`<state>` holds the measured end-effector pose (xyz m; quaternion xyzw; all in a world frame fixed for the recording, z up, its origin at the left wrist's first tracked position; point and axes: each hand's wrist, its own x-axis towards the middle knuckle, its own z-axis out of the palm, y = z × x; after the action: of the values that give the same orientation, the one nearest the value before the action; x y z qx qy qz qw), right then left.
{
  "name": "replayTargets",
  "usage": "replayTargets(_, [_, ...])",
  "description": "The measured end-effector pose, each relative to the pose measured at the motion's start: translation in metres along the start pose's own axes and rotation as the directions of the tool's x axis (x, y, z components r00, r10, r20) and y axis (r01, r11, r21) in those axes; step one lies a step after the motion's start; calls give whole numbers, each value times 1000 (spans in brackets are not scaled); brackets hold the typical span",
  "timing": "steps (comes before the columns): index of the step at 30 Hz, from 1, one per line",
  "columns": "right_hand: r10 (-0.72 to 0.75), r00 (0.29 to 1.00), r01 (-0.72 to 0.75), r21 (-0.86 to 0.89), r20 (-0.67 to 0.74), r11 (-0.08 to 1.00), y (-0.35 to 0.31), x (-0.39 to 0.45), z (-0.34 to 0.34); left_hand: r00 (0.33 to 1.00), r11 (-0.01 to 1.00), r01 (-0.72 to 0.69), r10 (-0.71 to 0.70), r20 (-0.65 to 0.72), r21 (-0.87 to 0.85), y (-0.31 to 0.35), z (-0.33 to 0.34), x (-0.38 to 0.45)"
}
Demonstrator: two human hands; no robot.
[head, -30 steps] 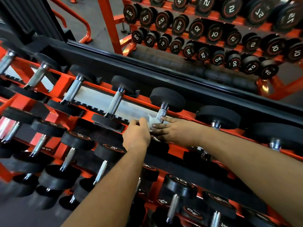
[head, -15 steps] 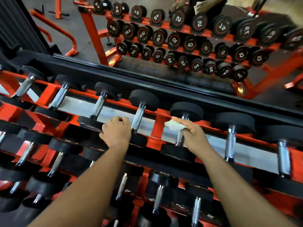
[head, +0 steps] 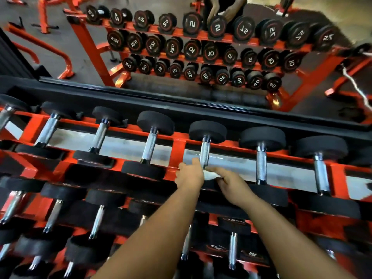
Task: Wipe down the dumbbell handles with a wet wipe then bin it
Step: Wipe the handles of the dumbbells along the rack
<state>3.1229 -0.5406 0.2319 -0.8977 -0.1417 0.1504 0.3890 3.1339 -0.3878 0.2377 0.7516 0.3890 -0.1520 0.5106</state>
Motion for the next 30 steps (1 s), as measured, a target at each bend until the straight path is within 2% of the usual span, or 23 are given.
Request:
replayTargets(3, [86, 996, -83, 58, -38, 995, 4, 0, 8, 995, 999, 2, -5, -98, -34, -2, 5, 6])
replayTargets(6, [135, 991, -133, 93, -18, 987, -5, 6, -3, 982, 994, -12, -8, -188, -105, -4, 9, 6])
replayTargets(10, [223, 952, -166, 259, -208, 951, -12, 25, -29, 955, 993, -88, 60, -291, -83, -3, 19, 0])
replayTargets(12, [112, 950, -52, 206, -291, 977, -11, 37, -35, 938, 990, -126, 95, -334, -71, -4, 23, -2])
replayTargets(13, [-33, 958, 69, 119, -285, 991, -9, 41, -36, 932, 989, -134, 102, -347, -68, -4, 24, -2])
replayTargets(14, [-197, 953, 202, -2, -231, 979, -5, 44, -36, 929, 989, -136, 105, -355, -63, -4, 24, -2])
replayTargets(15, [-362, 925, 344, -151, -118, 927, 3, 49, -35, 924, 989, -135, 103, -367, -64, -4, 25, -1])
replayTargets(16, [-488, 871, 480, -326, 64, 814, 12, 55, -36, 921, 989, -134, 102, -375, -61, -4, 26, -1])
replayTargets(17, [-547, 788, 612, -461, 283, 642, 22, 62, -36, 917, 989, -132, 98, -387, -64, -3, 28, -2])
replayTargets(18, [-523, 713, 700, -528, 467, 481, 29, 67, -36, 914, 989, -130, 95, -393, -65, -2, 28, -2])
replayTargets(19, [-468, 666, 745, -549, 580, 379, 33, 72, -37, 911, 989, -132, 96, -401, -65, -2, 28, -3])
replayTargets(23, [-401, 512, 859, -458, 760, 229, 22, 92, -55, 894, 988, -141, 102, -436, -57, -1, 31, -4])
replayTargets(26, [-448, 405, 911, -395, 797, 122, 11, 108, -44, 884, 988, -145, 106, -455, -51, 0, 32, -6])
replayTargets(27, [-423, 407, 908, -407, 809, 96, 6, 111, -36, 883, 988, -143, 104, -458, -52, 1, 32, -7])
replayTargets(30, [-269, 504, 851, -525, 821, -8, -5, 109, -17, 890, 988, -134, 90, -447, -69, 0, 30, -5])
